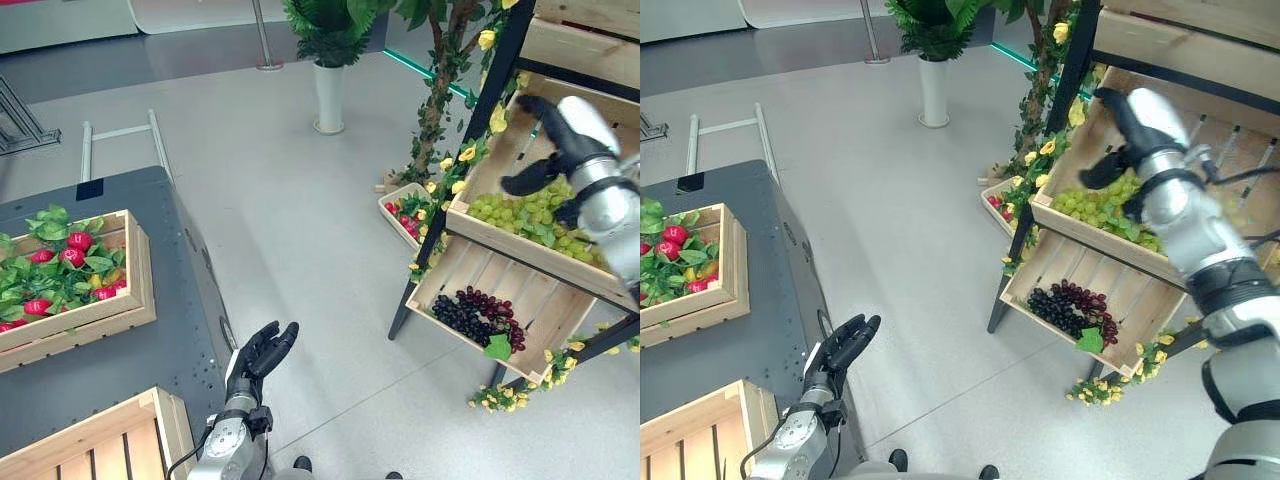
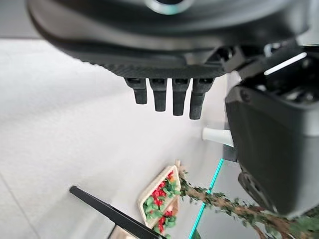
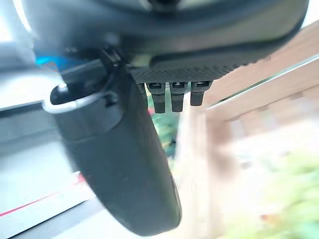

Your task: Pick up the fruits from the basket on one side to the basket on the other side

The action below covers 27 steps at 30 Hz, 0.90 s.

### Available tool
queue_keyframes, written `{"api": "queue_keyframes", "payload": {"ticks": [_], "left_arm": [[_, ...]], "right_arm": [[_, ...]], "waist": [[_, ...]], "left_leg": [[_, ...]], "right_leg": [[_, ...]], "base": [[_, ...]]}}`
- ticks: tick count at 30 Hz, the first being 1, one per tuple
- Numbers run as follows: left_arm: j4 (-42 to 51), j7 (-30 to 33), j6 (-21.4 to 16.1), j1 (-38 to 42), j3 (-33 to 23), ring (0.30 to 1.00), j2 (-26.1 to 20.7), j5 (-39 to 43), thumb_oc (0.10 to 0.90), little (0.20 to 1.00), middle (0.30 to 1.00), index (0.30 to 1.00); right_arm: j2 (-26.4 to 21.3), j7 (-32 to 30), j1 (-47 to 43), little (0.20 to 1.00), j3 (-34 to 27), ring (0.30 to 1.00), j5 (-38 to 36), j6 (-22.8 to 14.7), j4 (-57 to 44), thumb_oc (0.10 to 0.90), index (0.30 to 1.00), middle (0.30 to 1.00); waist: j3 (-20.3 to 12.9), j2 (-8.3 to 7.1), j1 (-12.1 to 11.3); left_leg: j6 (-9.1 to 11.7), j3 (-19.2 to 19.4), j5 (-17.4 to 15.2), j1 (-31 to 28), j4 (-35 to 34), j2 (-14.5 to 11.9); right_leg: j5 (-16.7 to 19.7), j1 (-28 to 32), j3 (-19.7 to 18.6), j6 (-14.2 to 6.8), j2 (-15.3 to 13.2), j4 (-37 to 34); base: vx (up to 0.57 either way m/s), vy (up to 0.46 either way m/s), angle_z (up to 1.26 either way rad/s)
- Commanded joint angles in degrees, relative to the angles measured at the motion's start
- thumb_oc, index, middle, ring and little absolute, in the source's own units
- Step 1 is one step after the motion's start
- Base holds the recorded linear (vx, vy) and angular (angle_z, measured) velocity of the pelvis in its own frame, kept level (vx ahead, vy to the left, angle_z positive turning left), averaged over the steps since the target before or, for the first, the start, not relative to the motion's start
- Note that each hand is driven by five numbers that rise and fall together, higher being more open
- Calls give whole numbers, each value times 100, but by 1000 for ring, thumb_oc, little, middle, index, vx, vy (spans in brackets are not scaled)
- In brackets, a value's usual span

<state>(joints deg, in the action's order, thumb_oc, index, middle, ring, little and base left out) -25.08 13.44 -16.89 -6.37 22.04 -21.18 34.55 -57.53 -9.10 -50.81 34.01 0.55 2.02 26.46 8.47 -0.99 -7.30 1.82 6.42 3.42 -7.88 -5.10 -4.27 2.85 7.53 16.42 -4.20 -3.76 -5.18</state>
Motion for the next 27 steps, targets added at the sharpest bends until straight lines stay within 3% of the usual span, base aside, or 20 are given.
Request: {"api": "queue_keyframes", "payload": {"ticks": [1, 11, 18, 20, 27], "left_arm": [[398, 140, -350, 571, 180, 900, -195, -164, 800, 900, 900, 900], [467, 265, -271, 645, 133, 900, -50, -297, 800, 900, 900, 900], [238, 308, -357, 590, -41, 900, 199, -276, 800, 900, 900, 900], [57, 406, -419, 646, -116, 900, 320, -395, 800, 900, 900, 900], [40, 654, -519, 603, -229, 900, 498, -656, 800, 900, 900, 900]], "right_arm": [[-179, -739, -203, 900, -517, 900, 319, -30, -42, 800, 900, 900], [598, -916, 913, 900, -1398, 900, -503, -301, -640, 800, 900, 900], [1481, -1135, 2114, 900, -2048, 900, -1014, -783, -1974, 800, 900, 900], [1897, -1235, 2610, 900, -2177, 900, -1085, -1099, -2484, 800, 900, 900], [2525, -1239, 3852, 900, -2396, 900, -932, -2250, -3480, 800, 900, 900]], "waist": [[-289, -273, 124], [-220, -186, 356], [-185, -109, 621], [-173, -79, 739], [-137, 36, 968]], "left_leg": [[-68, -7, -773, -71, 10, 290], [-90, 223, -841, -180, 10, 237], [-120, 416, -900, -247, 10, 209], [-136, 492, -932, -265, 10, 202], [-167, 660, -995, -313, 10, 182]], "right_leg": [[-554, 239, 18, 65, -22, 18], [-540, 209, -195, 54, -10, 18], [-506, 137, -454, 41, 11, 18], [-500, 102, -573, 32, 23, 18], [-476, 27, -804, -12, 45, 18]], "base": [[-36, -4, 0], [-24, 8, -6], [-2, 14, -16], [-2, 14, -24], [1, 20, -16]]}}
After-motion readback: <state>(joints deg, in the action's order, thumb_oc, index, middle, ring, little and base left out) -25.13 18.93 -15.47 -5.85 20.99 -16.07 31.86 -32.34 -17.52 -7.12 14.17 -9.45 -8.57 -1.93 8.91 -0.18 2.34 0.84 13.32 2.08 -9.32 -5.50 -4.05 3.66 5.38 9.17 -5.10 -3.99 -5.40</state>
